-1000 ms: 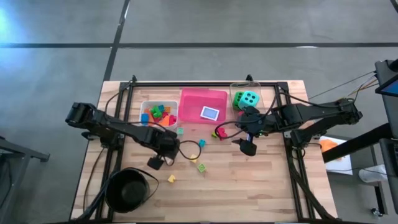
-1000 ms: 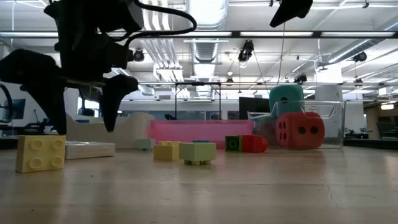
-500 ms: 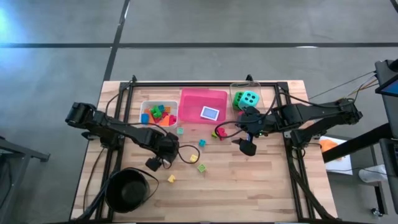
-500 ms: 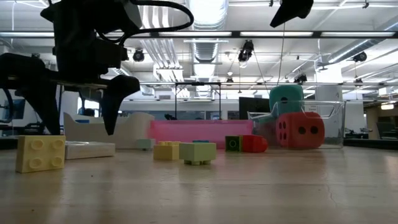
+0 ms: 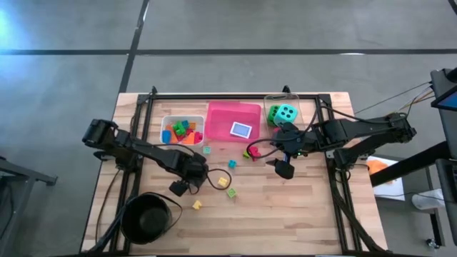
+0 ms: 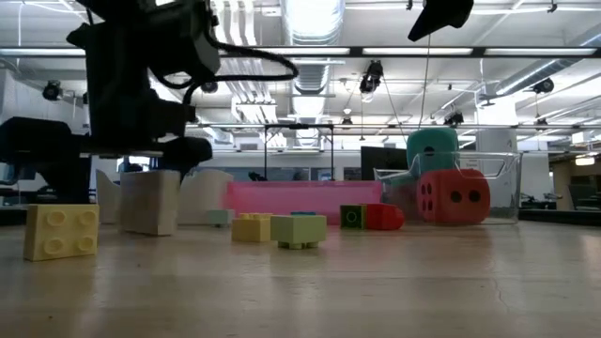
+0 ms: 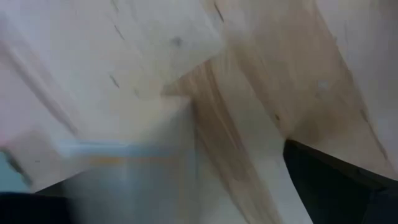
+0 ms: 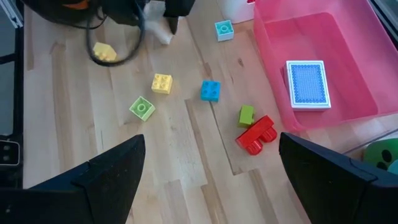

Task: Pick & Place Toys
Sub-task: Put the orange deck of cards into the red bin

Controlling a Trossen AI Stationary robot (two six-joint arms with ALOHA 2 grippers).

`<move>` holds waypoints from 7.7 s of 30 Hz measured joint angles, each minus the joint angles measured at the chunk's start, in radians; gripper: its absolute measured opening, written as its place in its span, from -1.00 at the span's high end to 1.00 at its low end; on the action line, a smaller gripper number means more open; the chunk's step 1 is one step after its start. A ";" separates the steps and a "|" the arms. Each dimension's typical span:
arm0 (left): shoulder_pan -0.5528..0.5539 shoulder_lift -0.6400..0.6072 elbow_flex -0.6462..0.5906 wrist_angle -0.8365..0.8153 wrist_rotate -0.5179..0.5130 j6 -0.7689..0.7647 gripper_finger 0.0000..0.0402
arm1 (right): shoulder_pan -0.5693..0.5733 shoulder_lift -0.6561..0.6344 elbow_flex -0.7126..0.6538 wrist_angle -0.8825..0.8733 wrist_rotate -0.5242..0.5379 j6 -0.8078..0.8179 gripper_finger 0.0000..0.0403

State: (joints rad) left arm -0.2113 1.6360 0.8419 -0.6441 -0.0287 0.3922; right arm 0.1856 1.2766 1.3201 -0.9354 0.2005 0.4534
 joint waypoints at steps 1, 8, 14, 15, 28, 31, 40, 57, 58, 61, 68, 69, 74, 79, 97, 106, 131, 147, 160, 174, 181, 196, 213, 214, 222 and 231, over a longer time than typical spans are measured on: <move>0.001 0.006 0.000 0.006 0.000 0.001 -0.86 | 0.000 0.000 0.000 0.000 0.000 0.001 -0.80; 0.001 0.020 0.002 0.015 0.000 0.001 -0.85 | 0.000 0.000 0.000 0.004 0.000 0.002 -0.80; 0.001 0.019 0.002 0.016 0.000 0.002 -0.60 | 0.000 0.000 0.000 0.008 0.000 0.001 -0.80; 0.001 0.019 0.002 0.015 0.002 0.001 -0.53 | 0.000 0.000 0.000 0.008 0.000 0.000 -0.80; 0.001 0.021 0.001 0.031 -0.009 0.000 0.64 | 0.000 0.000 0.000 0.007 0.000 0.000 -0.80; 0.002 0.022 0.012 0.015 -0.012 -0.003 0.69 | 0.000 0.000 0.000 0.007 0.000 0.000 -0.80; 0.004 0.007 0.124 -0.048 -0.013 -0.031 0.69 | 0.000 0.000 0.000 0.007 0.000 0.000 -0.80; 0.440 -0.048 0.392 0.162 0.045 -0.500 0.69 | 0.010 -0.024 0.000 0.053 0.001 0.062 -0.80; 0.482 -0.048 0.392 0.208 0.060 -0.560 0.69 | 0.014 -0.032 0.000 0.052 0.002 0.070 -0.80; 0.591 -0.046 0.385 0.327 0.073 -0.747 0.69 | 0.028 -0.055 0.000 0.054 0.009 0.107 -0.80; 0.694 0.015 0.421 0.329 0.055 -0.866 0.69 | 0.053 -0.081 0.000 0.061 0.038 0.164 -0.80; 0.693 0.027 0.436 0.316 0.055 -0.866 0.69 | 0.054 -0.081 0.000 0.063 0.038 0.168 -0.80; 0.693 0.130 0.573 0.174 0.057 -0.891 0.69 | 0.055 -0.081 0.000 0.068 0.038 0.169 -0.80; 0.693 0.245 0.728 0.021 0.070 -0.841 0.69 | 0.055 -0.082 0.000 0.080 0.037 0.170 -0.80; 0.693 0.370 0.655 0.015 0.032 -0.926 0.69 | 0.072 -0.082 0.000 0.088 0.037 0.184 -0.80; 0.684 0.369 0.608 0.022 0.089 -0.970 0.69 | 0.072 -0.082 0.000 0.104 0.037 0.183 -0.80; 0.674 0.366 0.551 0.044 0.078 -0.942 0.69 | 0.072 -0.082 0.000 0.108 0.035 0.198 -0.80; 0.658 0.369 0.551 0.048 0.051 -0.884 0.17 | 0.072 -0.082 0.000 0.106 0.035 0.195 -0.80; 0.657 0.364 0.553 0.059 0.082 -0.883 -0.04 | 0.072 -0.082 0.000 0.106 0.035 0.190 -0.80; 0.644 0.362 0.603 0.057 0.095 -0.845 -0.04 | 0.072 -0.082 0.000 0.105 0.035 0.190 -0.80; 0.640 0.334 0.620 0.008 0.088 -0.778 -0.04 | 0.072 -0.082 0.000 0.102 0.034 0.190 -0.80; 0.615 0.154 0.619 -0.198 -0.045 -0.451 0.30 | 0.072 -0.082 0.000 0.102 0.034 0.183 -0.80; 0.597 0.202 0.609 -0.233 0.119 -0.415 0.99 | 0.072 -0.082 0.000 0.103 0.034 0.183 -0.80; 0.597 0.209 0.609 -0.234 0.122 -0.417 0.99 | 0.072 -0.082 0.000 0.103 0.034 0.183 -0.80; 0.597 0.251 0.608 -0.249 0.127 -0.419 1.00 | 0.072 -0.082 0.000 0.103 0.033 0.187 -0.80; 0.598 0.285 0.608 -0.258 0.019 -0.453 1.00 | 0.072 -0.082 0.000 0.103 0.031 0.187 -0.80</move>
State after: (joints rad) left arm 0.3871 1.9213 1.4494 -0.9019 -0.0096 -0.0605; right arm 0.2577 1.1942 1.3201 -0.8326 0.2310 0.6400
